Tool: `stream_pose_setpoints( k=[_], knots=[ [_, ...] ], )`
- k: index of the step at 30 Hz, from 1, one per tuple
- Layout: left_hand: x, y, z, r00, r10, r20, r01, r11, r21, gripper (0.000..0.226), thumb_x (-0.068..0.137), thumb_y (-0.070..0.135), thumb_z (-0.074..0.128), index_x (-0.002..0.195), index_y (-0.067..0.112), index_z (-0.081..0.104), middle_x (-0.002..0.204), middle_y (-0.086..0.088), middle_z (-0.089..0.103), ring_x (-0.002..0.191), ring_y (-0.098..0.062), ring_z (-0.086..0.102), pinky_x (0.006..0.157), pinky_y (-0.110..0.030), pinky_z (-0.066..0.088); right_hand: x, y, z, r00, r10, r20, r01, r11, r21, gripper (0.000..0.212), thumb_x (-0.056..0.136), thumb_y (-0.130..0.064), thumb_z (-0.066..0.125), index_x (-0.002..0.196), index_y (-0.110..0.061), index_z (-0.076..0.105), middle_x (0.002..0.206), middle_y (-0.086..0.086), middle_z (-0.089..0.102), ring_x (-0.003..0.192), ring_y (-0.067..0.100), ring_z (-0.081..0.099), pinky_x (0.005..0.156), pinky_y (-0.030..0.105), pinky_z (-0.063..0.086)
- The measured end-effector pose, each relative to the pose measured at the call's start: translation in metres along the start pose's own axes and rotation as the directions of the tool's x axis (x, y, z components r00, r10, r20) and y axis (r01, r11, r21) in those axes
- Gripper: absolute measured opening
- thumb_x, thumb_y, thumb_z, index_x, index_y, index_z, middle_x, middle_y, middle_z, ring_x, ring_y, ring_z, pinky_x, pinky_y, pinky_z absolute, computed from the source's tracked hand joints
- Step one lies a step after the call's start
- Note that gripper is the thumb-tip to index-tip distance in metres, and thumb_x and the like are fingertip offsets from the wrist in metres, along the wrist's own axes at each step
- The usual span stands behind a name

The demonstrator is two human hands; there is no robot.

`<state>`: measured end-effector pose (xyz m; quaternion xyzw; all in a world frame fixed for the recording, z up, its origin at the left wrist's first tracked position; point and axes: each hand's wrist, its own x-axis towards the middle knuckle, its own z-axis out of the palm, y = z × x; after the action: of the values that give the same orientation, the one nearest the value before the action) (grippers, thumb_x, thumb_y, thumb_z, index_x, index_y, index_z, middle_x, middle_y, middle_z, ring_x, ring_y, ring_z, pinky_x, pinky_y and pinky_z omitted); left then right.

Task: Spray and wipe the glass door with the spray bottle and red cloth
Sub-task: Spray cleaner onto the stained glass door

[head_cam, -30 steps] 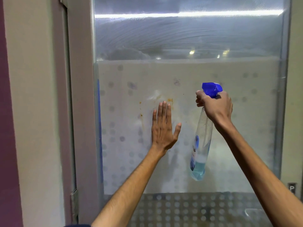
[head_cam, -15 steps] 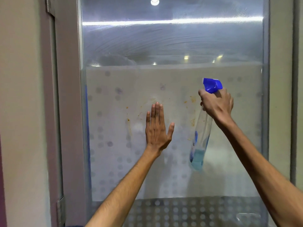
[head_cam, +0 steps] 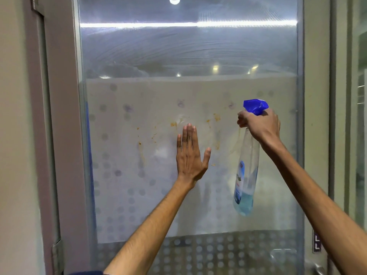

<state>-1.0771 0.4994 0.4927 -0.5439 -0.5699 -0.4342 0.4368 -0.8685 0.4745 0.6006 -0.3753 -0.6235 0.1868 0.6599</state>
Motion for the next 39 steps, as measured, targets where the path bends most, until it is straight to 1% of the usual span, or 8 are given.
stream_pose_setpoints(
  k=[9, 18, 25, 29, 33, 36, 38, 39],
  knots=[
    [0.007, 0.023, 0.015, 1.000, -0.012, -0.008, 0.012, 1.000, 0.017, 0.079, 0.099, 0.046, 0.039, 0.156, -0.001, 0.013, 0.166, -0.016, 0.008, 0.155, -0.026, 0.003, 0.127, -0.043, 0.004, 0.024, 0.015, -0.031, 1.000, -0.012, -0.021, 0.013, 0.999, 0.051, 0.019, 0.076, -0.035, 0.067, 0.066, -0.018, 0.070, 0.078, 0.006, 0.076, 0.084, 0.027, 0.074, 0.091, 0.051, 0.055],
    [0.013, 0.037, 0.025, 1.000, -0.009, -0.002, 0.009, 0.999, 0.042, 0.079, 0.099, 0.048, 0.035, 0.157, 0.000, 0.009, 0.167, -0.015, 0.006, 0.155, -0.025, 0.000, 0.127, -0.041, 0.000, 0.044, 0.037, -0.056, 0.994, 0.044, -0.102, -0.047, 0.999, -0.025, 0.032, 0.079, -0.036, 0.058, 0.070, -0.009, 0.072, 0.066, -0.001, 0.073, 0.077, 0.021, 0.072, 0.092, 0.042, 0.053],
    [0.012, 0.039, 0.024, 1.000, -0.013, 0.006, 0.013, 0.999, 0.047, 0.081, 0.099, 0.048, 0.036, 0.157, -0.001, 0.006, 0.166, -0.016, 0.004, 0.155, -0.026, 0.000, 0.127, -0.039, -0.003, 0.050, 0.056, -0.063, 0.988, -0.003, -0.154, -0.004, 0.999, -0.049, 0.035, 0.076, -0.035, 0.057, 0.075, -0.003, 0.069, 0.065, 0.004, 0.071, 0.075, 0.030, 0.070, 0.085, 0.045, 0.055],
    [0.004, 0.043, 0.020, 1.000, 0.017, 0.022, -0.017, 1.000, 0.015, 0.080, 0.099, 0.047, 0.035, 0.156, -0.001, 0.007, 0.166, -0.016, 0.004, 0.155, -0.027, 0.000, 0.127, -0.042, -0.001, 0.047, 0.071, -0.067, 0.995, -0.019, -0.102, 0.015, 0.999, -0.036, 0.035, 0.071, -0.035, 0.064, 0.078, -0.001, 0.071, 0.077, 0.014, 0.075, 0.078, 0.034, 0.071, 0.085, 0.051, 0.057],
    [-0.011, 0.056, 0.021, 0.970, 0.239, 0.035, -0.235, 0.967, -0.098, 0.072, 0.096, 0.038, 0.046, 0.153, -0.001, 0.027, 0.164, -0.020, 0.016, 0.154, -0.032, 0.012, 0.125, -0.051, 0.009, 0.029, 0.089, -0.070, 0.999, 0.004, -0.042, -0.005, 1.000, -0.018, 0.021, 0.074, -0.030, 0.069, 0.071, -0.010, 0.070, 0.072, 0.005, 0.076, 0.071, 0.024, 0.074, 0.082, 0.047, 0.060],
    [-0.030, 0.076, 0.024, 0.931, 0.361, 0.044, -0.339, 0.906, -0.254, 0.053, 0.094, 0.028, 0.052, 0.139, 0.001, 0.048, 0.158, -0.020, 0.033, 0.150, -0.032, 0.025, 0.124, -0.047, 0.018, 0.012, 0.103, -0.075, 0.998, 0.034, 0.052, -0.037, 0.997, 0.060, 0.020, 0.079, -0.028, 0.072, 0.078, -0.008, 0.071, 0.074, 0.006, 0.076, 0.067, 0.022, 0.074, 0.077, 0.046, 0.063],
    [-0.045, 0.093, 0.024, 0.919, 0.391, 0.051, -0.356, 0.877, -0.323, 0.037, 0.092, 0.023, 0.056, 0.123, 0.004, 0.060, 0.142, -0.018, 0.055, 0.135, -0.032, 0.050, 0.114, -0.042, 0.034, 0.000, 0.113, -0.080, 0.990, 0.042, 0.136, -0.058, 0.991, 0.118, 0.019, 0.085, -0.029, 0.074, 0.083, -0.010, 0.071, 0.079, 0.010, 0.076, 0.069, 0.021, 0.072, 0.070, 0.042, 0.064],
    [-0.052, 0.104, 0.024, 0.917, 0.397, 0.050, -0.355, 0.865, -0.354, 0.029, 0.091, 0.021, 0.057, 0.113, 0.005, 0.064, 0.124, -0.016, 0.066, 0.114, -0.033, 0.064, 0.103, -0.040, 0.043, -0.007, 0.119, -0.084, 0.982, 0.044, 0.182, -0.065, 0.992, 0.111, 0.023, 0.088, -0.033, 0.074, 0.090, -0.010, 0.070, 0.084, 0.011, 0.076, 0.070, 0.019, 0.072, 0.067, 0.036, 0.063]
  ],
)
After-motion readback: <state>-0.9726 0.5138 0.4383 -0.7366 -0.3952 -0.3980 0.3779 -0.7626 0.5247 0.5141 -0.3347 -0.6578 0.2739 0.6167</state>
